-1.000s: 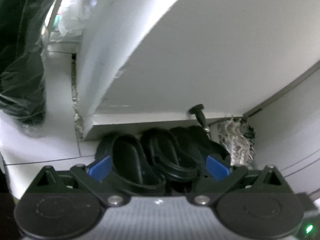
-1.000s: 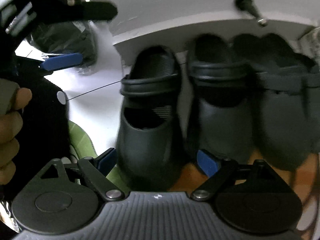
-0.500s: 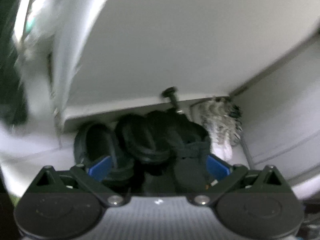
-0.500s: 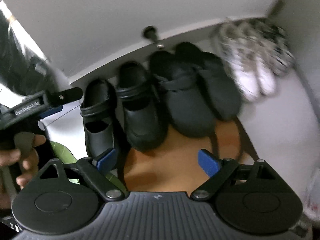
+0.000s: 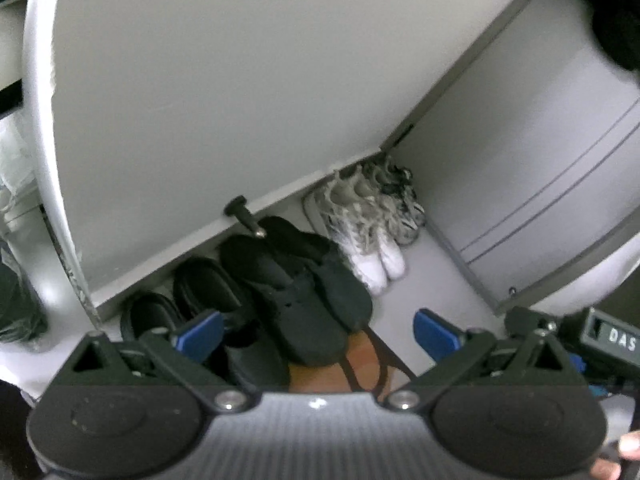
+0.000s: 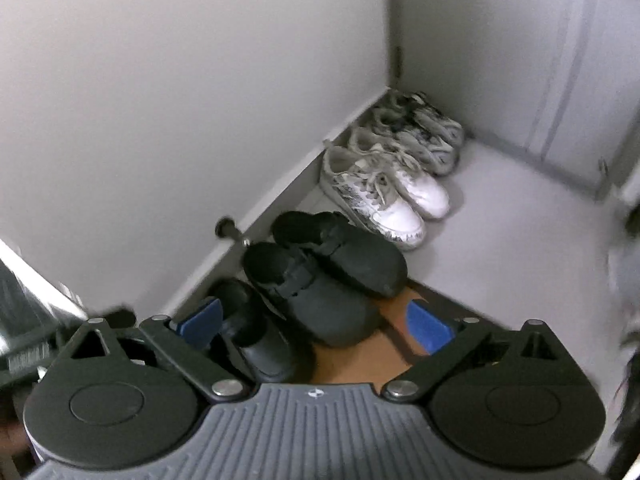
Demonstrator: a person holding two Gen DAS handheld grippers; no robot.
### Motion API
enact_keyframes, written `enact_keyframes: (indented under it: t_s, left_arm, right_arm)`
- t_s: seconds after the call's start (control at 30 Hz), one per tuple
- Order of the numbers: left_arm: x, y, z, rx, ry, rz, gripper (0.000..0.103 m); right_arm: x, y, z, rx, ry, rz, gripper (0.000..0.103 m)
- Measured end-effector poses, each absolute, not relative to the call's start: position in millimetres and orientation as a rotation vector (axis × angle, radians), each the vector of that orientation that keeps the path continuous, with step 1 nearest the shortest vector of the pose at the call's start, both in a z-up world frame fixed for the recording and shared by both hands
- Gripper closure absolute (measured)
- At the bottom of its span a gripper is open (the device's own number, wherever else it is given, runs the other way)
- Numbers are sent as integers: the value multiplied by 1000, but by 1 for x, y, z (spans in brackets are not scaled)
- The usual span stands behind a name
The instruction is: Organize scattered shoes
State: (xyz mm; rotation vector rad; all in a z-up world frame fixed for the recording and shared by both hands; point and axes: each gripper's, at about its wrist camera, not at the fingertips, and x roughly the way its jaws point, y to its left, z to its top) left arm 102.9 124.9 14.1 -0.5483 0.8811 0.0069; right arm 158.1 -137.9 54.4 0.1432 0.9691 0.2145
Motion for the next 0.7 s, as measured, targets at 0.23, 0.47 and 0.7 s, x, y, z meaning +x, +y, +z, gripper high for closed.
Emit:
enact_keyframes:
  t_s: [0.23,0.47,0.7]
  left_arm:
    - [89,84,39,-456,933,-49,0]
    - [71,72,37,-457,1016,-10,0]
    - [69,63,11,-407,1114,-11,0]
  right_arm:
    - [144,-170,53,243,970,19,2]
    - [127,-142,49,105,1068,127,1]
    - [121,-150,34,146,1203,91,1]
